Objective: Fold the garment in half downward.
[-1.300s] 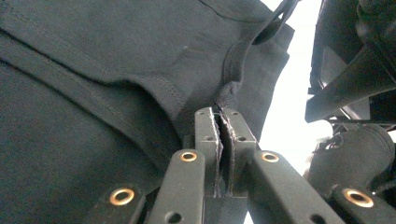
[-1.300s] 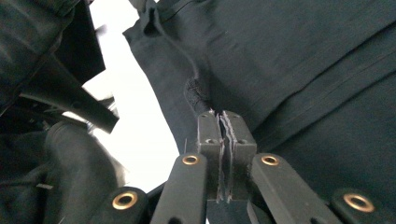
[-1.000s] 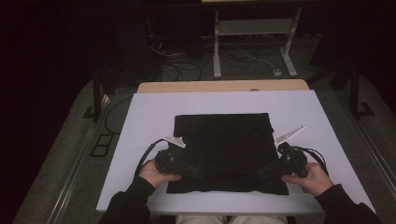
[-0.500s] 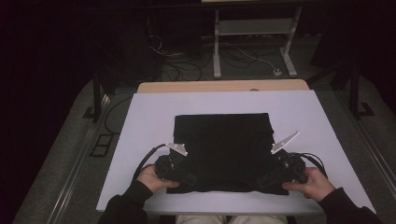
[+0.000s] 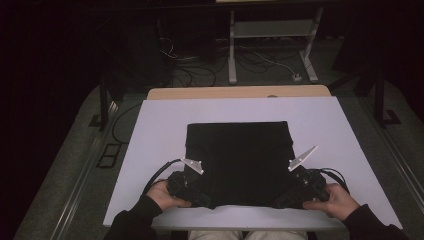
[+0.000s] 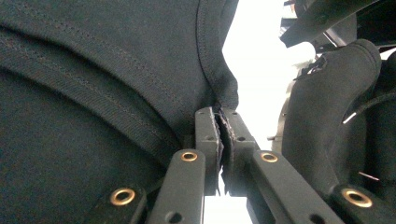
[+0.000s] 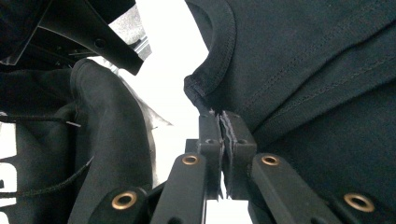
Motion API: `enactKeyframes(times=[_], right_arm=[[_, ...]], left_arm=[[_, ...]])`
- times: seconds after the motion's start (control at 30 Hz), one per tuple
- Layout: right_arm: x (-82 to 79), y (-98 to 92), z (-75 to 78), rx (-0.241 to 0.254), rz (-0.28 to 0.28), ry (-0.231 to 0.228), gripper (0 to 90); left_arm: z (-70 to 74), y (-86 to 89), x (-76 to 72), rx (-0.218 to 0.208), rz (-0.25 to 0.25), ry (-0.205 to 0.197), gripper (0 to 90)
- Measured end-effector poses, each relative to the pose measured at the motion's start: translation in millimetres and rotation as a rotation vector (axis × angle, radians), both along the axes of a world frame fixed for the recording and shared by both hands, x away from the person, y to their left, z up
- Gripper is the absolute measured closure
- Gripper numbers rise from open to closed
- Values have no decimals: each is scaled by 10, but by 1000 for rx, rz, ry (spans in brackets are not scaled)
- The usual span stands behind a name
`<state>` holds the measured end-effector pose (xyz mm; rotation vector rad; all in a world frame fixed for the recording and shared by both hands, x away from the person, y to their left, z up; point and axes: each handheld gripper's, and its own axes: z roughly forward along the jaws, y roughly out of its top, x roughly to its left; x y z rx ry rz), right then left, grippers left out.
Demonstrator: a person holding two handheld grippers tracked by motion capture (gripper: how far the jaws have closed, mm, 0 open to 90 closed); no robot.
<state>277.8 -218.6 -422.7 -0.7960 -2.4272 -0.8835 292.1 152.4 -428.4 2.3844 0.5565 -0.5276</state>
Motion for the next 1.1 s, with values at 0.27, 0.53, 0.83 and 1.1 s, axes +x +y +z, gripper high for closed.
enactKeyframes(times=[0.27, 0.53, 0.83, 1.1], right_arm=[[-19, 10, -24, -20, -5, 6, 855], [-27, -1, -25, -14, -7, 8, 844], [-66, -24, 73, -9, -69, -63, 630], [-111, -5, 187, -7, -87, -135, 429]], left_arm=[[-9, 18, -6, 3, 2, 11, 849], [-21, 23, 3, 8, -15, 53, 780], [47, 81, -42, -37, 32, 9, 513], [145, 140, -85, -27, 77, -81, 336]])
